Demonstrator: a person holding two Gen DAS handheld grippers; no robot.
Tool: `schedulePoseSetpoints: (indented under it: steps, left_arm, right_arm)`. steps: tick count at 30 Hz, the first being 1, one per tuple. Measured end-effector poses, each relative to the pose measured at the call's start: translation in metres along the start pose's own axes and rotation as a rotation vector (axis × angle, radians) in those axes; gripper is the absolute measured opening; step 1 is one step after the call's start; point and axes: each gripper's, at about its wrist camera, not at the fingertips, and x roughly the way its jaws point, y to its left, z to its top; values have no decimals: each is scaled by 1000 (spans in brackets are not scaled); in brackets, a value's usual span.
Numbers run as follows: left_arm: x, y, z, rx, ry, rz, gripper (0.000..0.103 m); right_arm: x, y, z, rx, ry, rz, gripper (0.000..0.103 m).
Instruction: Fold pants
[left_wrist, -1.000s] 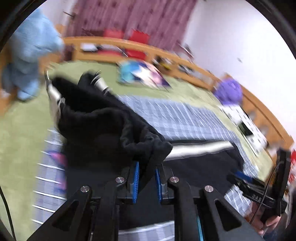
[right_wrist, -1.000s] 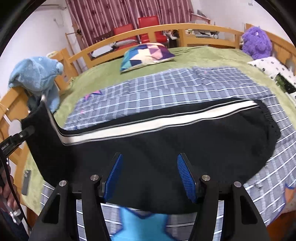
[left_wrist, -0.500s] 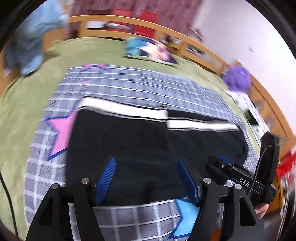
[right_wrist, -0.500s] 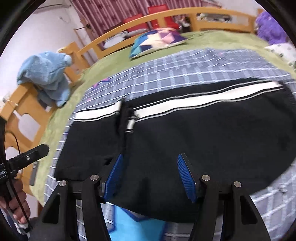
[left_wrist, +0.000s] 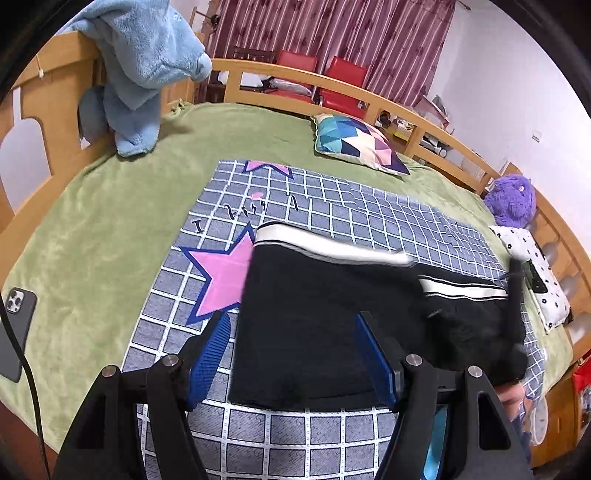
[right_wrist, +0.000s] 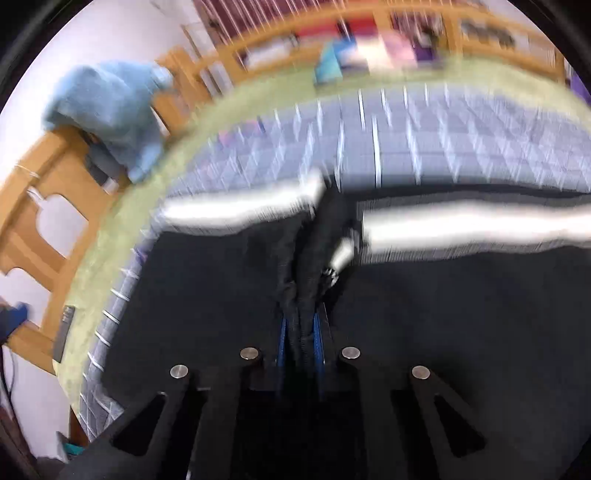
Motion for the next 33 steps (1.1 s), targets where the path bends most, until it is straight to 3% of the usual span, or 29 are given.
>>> schedulePoseSetpoints:
  steps: [2,5,7,10,13,16,19,21,23,24,27,30,33]
  left_arm:
    - [3,0,0,4,12,-14,67]
    - [9,-3,1,29,16,-15,67]
    - [15,-5,3,44,12,-47,67]
    - [32,-12,10,95,9,-48,67]
    - [54,-18,15,170,35,-50,67]
    - [75,-19,5,189,80,-81,67]
    - [109,-17,-28,200,150,-105,67]
    - [131,-20,-57,249,197,-67,68]
    - [131,-23,-75,304,113,-27,73]
    - [128,-22,-76,304,92,-34,73]
    - [124,-12,-62,223,145,-90,72]
    - [118,0,-45,156,104,-115,72]
    - [122,3,-28,163,81,-95,72]
  right_arm:
    - [-35,-14,10,20,-68,-12,12]
    - [-53,-43,10,26,-69,-123,15]
    - [-40,-64,-1,64,19,-145,24]
    - [-19,-77,-20,25,172,-211,25]
    - [-55,-71,-30,3,56,-208,28]
    - [-81,-52,-41,-61,-28,-104,43]
    - [-64,-51,-55,-65,37,-120,44]
    - [-35,-67,-71,-6,129,-111,44]
    - [-33,-72,-81,19,101,-73,45]
    - [-36,-68,-81,-1,111,-78,45]
    - [-48,-65,-69,-52,120,-79,45]
    - [-71,-80,-55,-54,51,-64,53]
    - [-100,-108,-47,2,-52,-156,54]
